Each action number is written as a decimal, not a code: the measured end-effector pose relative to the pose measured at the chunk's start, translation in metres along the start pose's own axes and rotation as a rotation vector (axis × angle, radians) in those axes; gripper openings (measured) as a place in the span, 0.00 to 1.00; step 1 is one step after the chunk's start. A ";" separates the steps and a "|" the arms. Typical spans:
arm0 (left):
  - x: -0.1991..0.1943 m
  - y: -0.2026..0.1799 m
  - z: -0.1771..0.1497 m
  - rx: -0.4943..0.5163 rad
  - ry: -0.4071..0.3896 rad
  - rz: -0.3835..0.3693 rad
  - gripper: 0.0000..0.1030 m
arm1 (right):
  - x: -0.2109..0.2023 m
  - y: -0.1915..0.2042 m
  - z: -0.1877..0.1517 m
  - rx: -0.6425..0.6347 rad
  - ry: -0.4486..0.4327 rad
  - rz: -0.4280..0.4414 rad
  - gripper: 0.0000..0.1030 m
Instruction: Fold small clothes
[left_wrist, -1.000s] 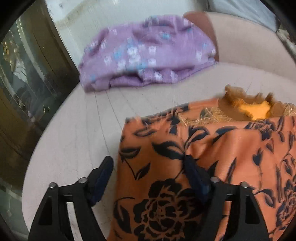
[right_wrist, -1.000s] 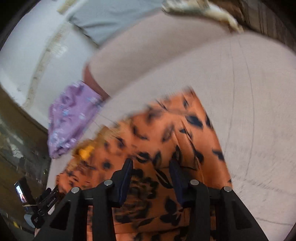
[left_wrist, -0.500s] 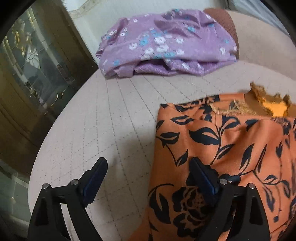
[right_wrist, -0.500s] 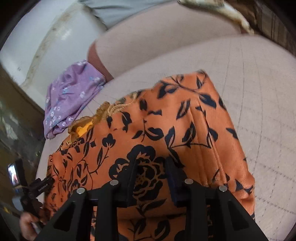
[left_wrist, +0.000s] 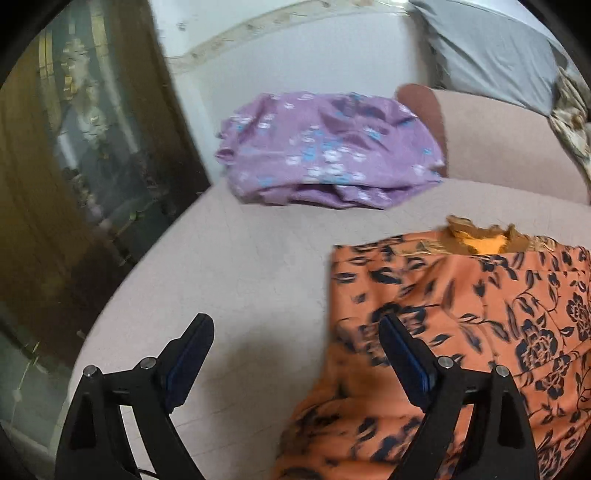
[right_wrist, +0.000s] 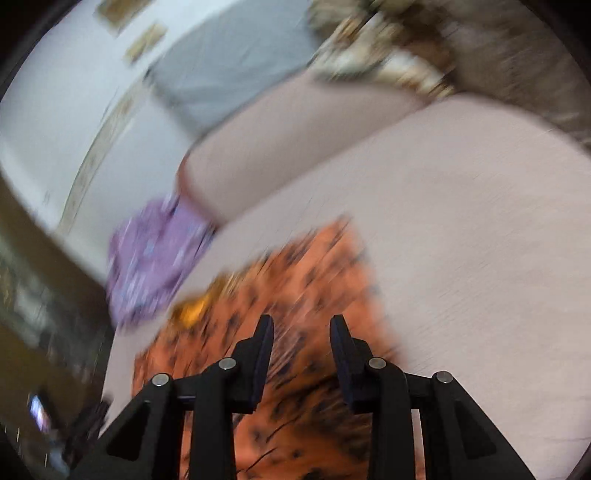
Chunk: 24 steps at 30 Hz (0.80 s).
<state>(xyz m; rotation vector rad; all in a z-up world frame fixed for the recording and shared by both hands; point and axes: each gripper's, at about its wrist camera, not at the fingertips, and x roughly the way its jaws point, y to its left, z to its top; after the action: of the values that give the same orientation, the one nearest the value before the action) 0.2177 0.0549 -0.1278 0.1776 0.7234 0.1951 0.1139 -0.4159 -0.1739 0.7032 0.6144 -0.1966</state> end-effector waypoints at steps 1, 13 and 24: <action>0.000 0.008 -0.001 -0.009 0.008 0.013 0.90 | -0.013 -0.011 0.009 0.027 -0.046 -0.032 0.34; -0.050 0.056 -0.064 -0.026 0.062 -0.006 0.90 | -0.077 0.001 0.002 -0.137 -0.063 -0.063 0.35; -0.073 0.013 -0.094 0.031 0.024 -0.067 0.90 | -0.050 0.057 -0.121 -0.351 0.283 0.041 0.35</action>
<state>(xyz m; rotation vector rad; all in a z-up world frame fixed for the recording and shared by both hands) 0.0992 0.0590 -0.1475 0.1806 0.7558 0.1228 0.0390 -0.2953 -0.1852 0.4051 0.8786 0.0515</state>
